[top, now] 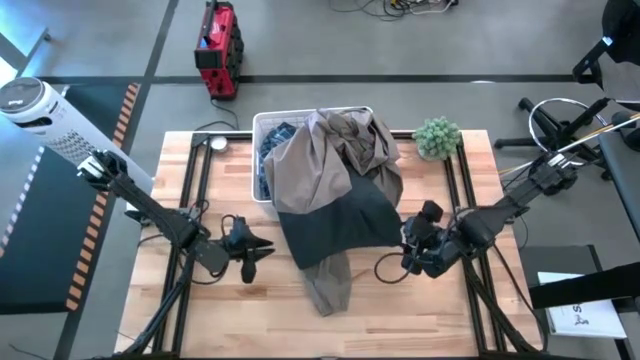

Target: Sort clothes

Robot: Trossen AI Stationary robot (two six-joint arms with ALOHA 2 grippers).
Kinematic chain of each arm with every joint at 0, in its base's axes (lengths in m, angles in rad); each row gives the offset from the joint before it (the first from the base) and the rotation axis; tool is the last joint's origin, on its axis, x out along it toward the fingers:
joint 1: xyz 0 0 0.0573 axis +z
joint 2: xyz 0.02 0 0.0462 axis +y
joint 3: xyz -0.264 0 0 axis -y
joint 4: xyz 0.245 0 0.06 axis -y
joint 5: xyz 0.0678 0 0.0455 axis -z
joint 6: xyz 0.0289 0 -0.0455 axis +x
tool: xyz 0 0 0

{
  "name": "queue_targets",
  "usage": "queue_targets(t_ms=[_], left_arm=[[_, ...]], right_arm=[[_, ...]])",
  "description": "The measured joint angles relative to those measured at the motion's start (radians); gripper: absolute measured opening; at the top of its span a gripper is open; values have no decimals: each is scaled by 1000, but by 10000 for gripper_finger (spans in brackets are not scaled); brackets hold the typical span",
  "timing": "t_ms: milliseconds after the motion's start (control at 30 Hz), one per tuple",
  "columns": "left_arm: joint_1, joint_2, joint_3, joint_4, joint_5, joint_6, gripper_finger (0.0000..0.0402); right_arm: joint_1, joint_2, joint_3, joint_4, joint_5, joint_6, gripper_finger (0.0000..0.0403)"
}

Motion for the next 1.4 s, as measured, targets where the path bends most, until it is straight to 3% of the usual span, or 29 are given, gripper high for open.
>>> queue_targets(t_ms=[200,367,533,633,833,1000,1100,1133,1300,1400], left_arm=[[24,104,-78,262,-166,-9,199],[96,200,-95,398,-166,5,264],[166,300,-85,633,-96,152,280],[209,357,-74,763,-45,234,268],[261,439,-28,855,39,334,226],[264,443,57,868,35,485,166],[264,408,119,873,31,621,119],[264,390,137,867,31,676,102],[277,283,229,755,26,892,19],[308,205,282,616,24,941,7]], right_arm=[[-8,-12,-105,13,37,83,306],[-23,-56,-194,155,59,64,301],[-63,-97,-258,364,66,-62,286],[-104,-97,-284,450,66,-139,277],[-178,-52,-292,629,13,-336,234],[-213,-17,-270,865,-61,-500,123],[-226,-16,-212,866,-61,-562,31],[-228,-16,-188,869,-61,-593,16],[-243,-16,-51,822,-62,-732,8],[-280,-16,35,768,-60,-810,4]])
